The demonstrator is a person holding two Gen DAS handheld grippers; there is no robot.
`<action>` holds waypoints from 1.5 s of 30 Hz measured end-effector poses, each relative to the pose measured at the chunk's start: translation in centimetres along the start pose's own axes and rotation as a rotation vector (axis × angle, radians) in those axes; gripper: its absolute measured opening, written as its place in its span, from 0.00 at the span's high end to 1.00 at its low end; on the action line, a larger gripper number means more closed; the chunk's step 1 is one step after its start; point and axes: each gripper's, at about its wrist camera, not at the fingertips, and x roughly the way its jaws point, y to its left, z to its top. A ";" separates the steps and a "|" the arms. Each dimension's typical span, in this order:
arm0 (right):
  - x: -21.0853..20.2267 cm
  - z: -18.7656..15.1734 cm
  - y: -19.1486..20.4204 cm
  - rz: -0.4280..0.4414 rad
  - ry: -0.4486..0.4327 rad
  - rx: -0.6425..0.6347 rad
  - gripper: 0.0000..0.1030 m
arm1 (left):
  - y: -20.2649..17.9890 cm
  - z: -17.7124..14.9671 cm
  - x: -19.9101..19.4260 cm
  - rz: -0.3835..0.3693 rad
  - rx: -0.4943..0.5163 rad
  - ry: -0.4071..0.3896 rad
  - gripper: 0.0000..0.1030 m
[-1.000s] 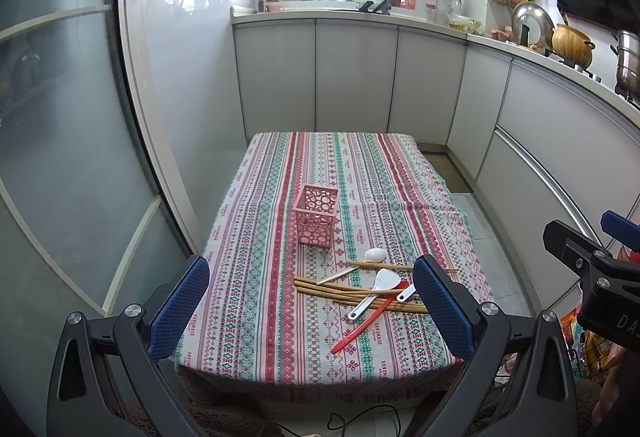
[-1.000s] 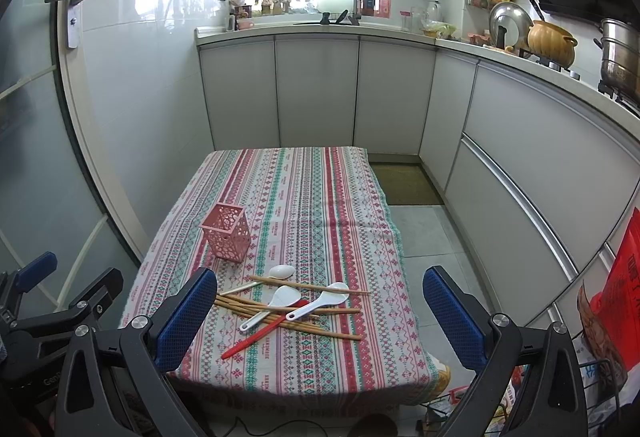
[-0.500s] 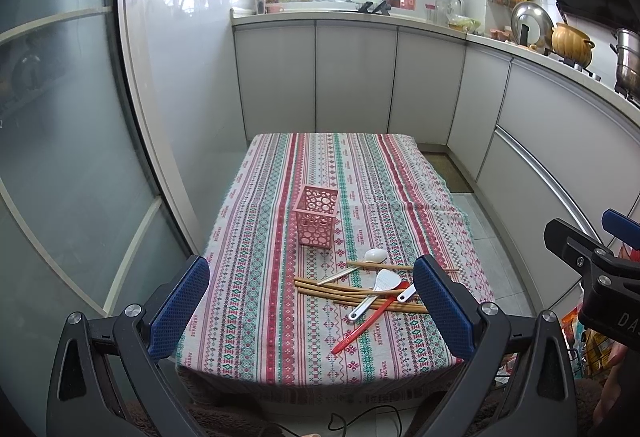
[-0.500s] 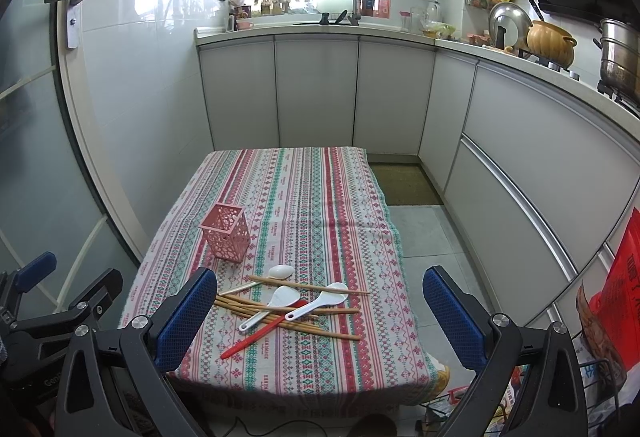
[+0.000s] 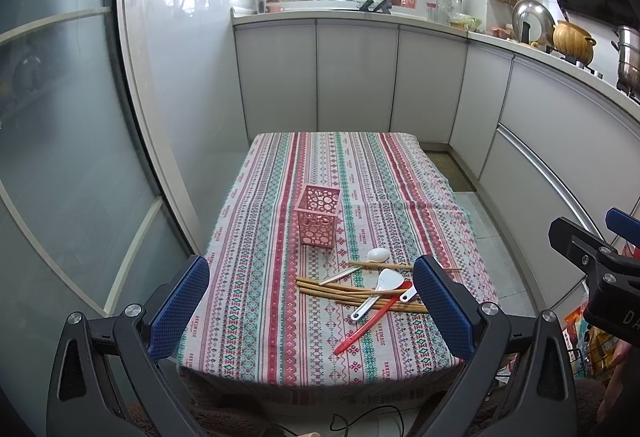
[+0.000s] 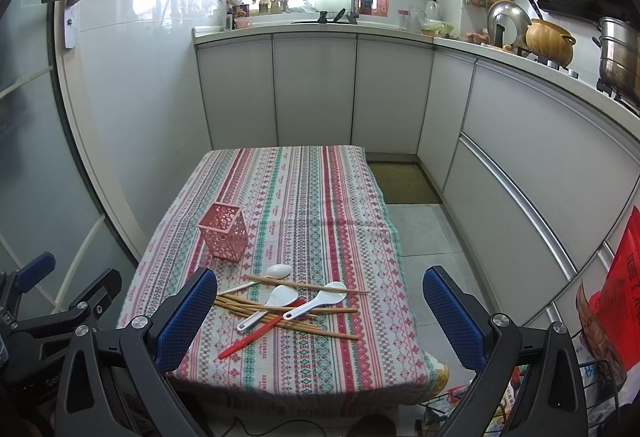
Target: Organize utensils
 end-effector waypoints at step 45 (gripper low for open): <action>26.5 -4.2 -13.9 0.014 0.583 0.283 0.00 | -17.2 -2.7 31.4 -0.406 0.574 0.540 0.43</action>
